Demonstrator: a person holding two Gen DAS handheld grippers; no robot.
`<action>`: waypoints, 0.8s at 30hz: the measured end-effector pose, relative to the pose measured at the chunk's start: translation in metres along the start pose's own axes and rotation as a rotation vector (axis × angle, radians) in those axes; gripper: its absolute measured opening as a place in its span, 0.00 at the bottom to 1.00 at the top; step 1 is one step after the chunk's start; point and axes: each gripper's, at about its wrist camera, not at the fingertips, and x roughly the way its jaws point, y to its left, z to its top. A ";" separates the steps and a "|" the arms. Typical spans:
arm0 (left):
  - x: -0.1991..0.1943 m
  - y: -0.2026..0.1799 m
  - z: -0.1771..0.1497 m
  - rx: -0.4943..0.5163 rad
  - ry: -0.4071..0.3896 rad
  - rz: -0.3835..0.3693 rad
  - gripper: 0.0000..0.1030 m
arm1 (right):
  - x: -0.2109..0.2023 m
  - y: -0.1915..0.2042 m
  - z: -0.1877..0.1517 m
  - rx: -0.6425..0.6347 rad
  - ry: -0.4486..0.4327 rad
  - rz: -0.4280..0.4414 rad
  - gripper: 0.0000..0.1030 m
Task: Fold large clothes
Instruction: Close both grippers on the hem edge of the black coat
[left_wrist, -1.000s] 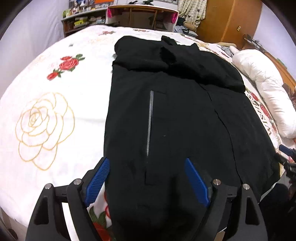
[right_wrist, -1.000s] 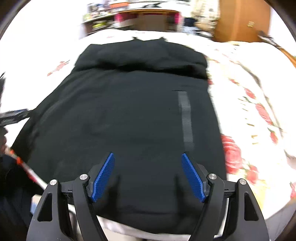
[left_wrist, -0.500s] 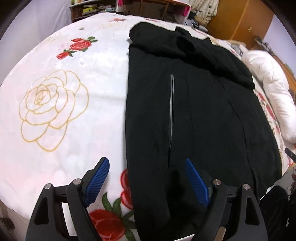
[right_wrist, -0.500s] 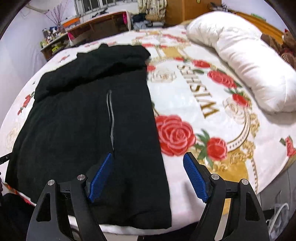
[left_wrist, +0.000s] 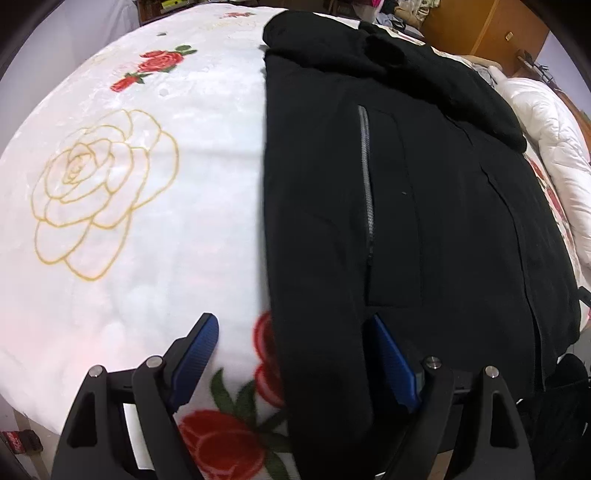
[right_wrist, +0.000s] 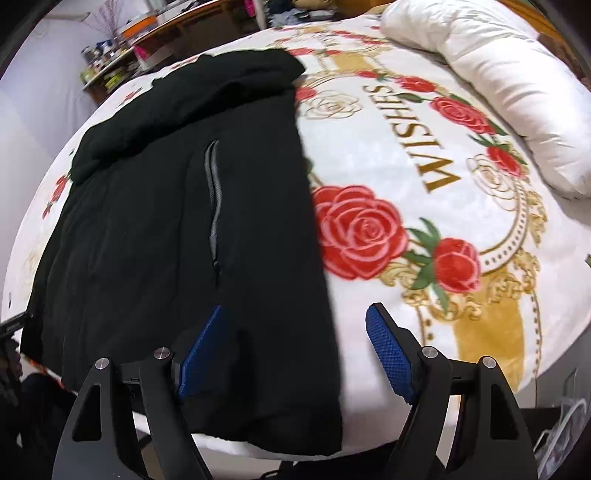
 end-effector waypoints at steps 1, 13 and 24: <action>0.000 -0.002 0.000 0.005 -0.002 0.006 0.83 | 0.002 0.001 0.000 -0.008 0.008 0.000 0.76; -0.003 -0.005 0.000 0.006 0.041 -0.026 0.81 | 0.012 -0.011 -0.004 0.003 0.083 0.026 0.76; 0.003 -0.021 0.006 0.038 0.038 -0.055 0.81 | 0.019 -0.003 -0.008 -0.031 0.135 0.011 0.76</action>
